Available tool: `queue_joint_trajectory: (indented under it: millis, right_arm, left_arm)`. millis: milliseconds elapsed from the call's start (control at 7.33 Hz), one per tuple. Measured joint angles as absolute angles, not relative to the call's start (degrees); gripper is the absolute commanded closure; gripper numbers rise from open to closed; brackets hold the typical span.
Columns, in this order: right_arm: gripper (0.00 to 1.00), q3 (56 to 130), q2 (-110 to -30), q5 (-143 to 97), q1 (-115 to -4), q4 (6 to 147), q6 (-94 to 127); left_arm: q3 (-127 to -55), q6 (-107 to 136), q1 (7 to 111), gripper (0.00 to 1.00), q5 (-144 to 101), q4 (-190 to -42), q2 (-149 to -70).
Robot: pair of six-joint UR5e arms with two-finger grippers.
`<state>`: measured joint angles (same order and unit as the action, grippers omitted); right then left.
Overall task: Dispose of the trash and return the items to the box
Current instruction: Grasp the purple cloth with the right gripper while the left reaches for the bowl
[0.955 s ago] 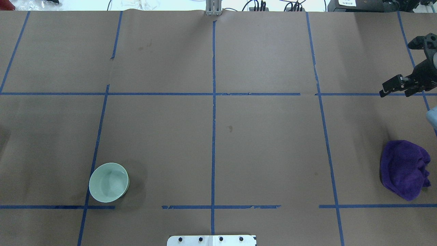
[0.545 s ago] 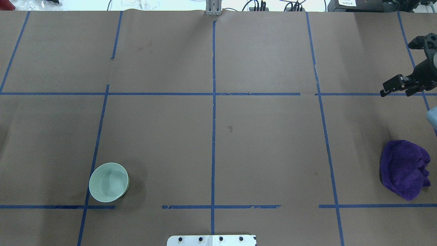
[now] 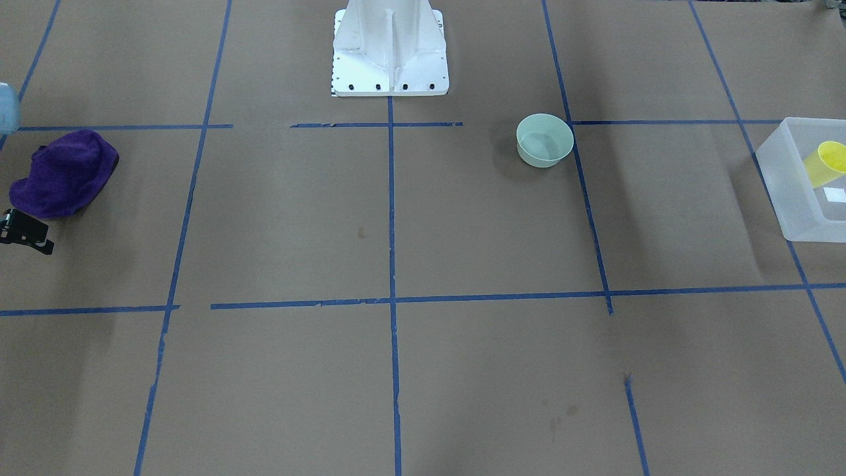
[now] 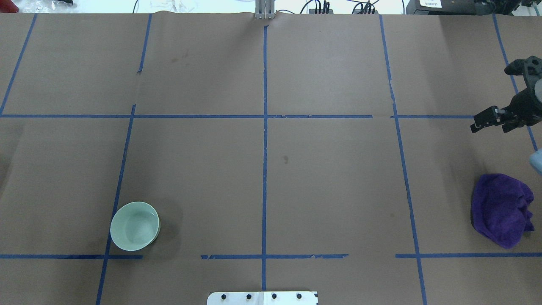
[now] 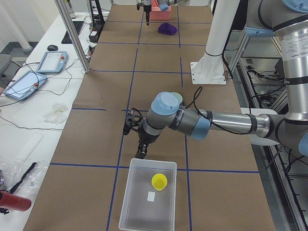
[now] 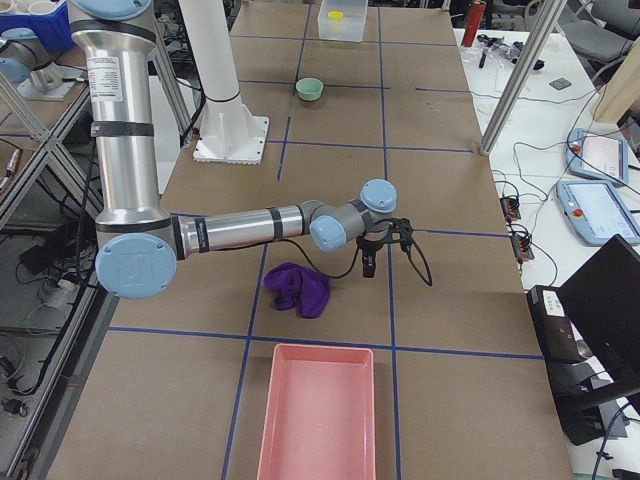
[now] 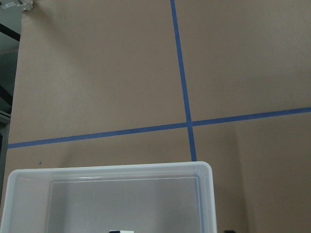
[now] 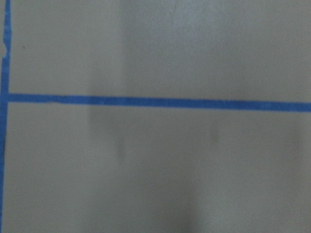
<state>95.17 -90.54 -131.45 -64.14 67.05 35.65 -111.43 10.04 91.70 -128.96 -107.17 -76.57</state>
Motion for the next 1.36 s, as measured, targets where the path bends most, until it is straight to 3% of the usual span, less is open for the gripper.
queue_joint_trajectory:
  millis: [545, 955, 1091, 1227, 1364]
  right_arm:
    - [0.00, 105.95, -107.54, -130.45, -57.38, 59.10, 45.02]
    - [0.01, 105.95, -110.07, -129.18, -54.78, 58.90, 45.80]
    - [0.86, 105.35, -109.90, -128.99, -54.16, 58.89, 45.85]
    - [1.00, 104.92, -109.65, -128.99, -53.68, 58.96, 45.93]
    - [1.00, 104.32, -109.15, -129.13, -53.38, 59.08, 46.05]
  left_arm:
    - [-112.93, 28.24, 76.81, 0.05, -129.11, -109.23, -82.42]
    - [-112.86, 42.56, 64.42, 0.01, -128.05, -114.47, -84.11]
    - [-112.88, 44.34, 61.01, 0.01, -126.87, -115.00, -84.21]
    - [-112.82, 45.77, 57.78, 0.01, -125.85, -115.59, -84.23]
    - [-112.74, 47.15, 54.74, 0.01, -125.40, -116.10, -84.24]
